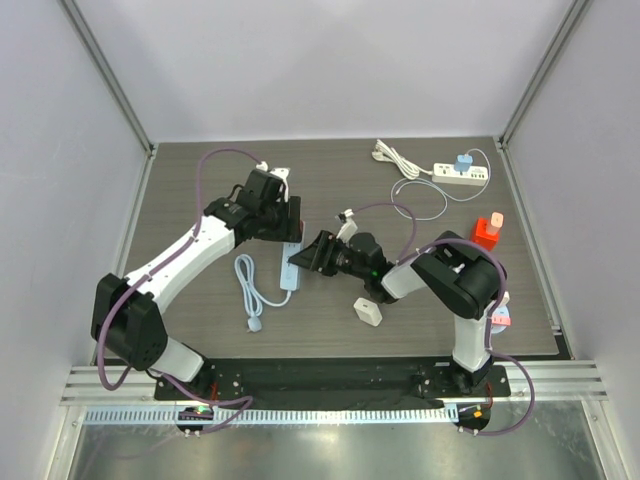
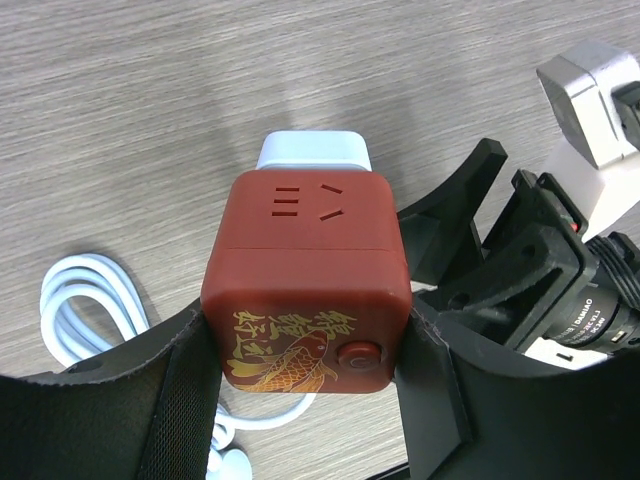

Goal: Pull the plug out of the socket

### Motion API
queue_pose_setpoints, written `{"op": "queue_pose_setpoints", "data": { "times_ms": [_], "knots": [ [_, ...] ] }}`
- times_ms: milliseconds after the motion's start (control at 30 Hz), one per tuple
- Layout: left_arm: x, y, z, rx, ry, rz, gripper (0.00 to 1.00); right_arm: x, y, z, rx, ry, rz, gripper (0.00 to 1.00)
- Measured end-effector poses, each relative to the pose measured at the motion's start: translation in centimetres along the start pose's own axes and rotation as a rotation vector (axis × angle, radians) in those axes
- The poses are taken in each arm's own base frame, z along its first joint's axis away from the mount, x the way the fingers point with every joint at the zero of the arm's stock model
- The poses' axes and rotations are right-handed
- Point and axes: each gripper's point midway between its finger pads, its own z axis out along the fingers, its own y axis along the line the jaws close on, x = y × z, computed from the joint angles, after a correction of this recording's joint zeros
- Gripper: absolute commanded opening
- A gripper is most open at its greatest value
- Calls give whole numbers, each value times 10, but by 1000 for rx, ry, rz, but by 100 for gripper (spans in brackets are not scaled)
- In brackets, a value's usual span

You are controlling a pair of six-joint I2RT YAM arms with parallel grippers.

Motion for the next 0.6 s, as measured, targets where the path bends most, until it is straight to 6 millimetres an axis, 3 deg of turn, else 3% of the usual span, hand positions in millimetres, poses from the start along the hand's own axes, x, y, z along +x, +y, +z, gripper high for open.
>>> {"op": "queue_pose_setpoints", "data": {
  "times_ms": [133, 167, 300, 333, 367, 400, 600],
  "knots": [
    [3, 0, 1, 5, 6, 0, 0, -3, 2, 3, -4, -9, -7, 62],
    [3, 0, 1, 5, 6, 0, 0, -4, 2, 4, -5, -11, -8, 54],
    [6, 1, 1, 4, 8, -1, 0, -7, 5, 10, -15, -18, -10, 42],
    [7, 2, 2, 4, 8, -1, 0, -7, 6, 11, -19, -18, -10, 36],
    [7, 3, 2, 0, 6, -2, 0, -7, 7, 13, -24, -17, -11, 22],
    [7, 3, 3, 0, 1, -3, 0, -6, 9, 14, -31, -13, -13, 1],
    [7, 13, -2, -5, -85, -32, 0, -2, 14, 24, -16, 8, 48, 1]
  ]
}}
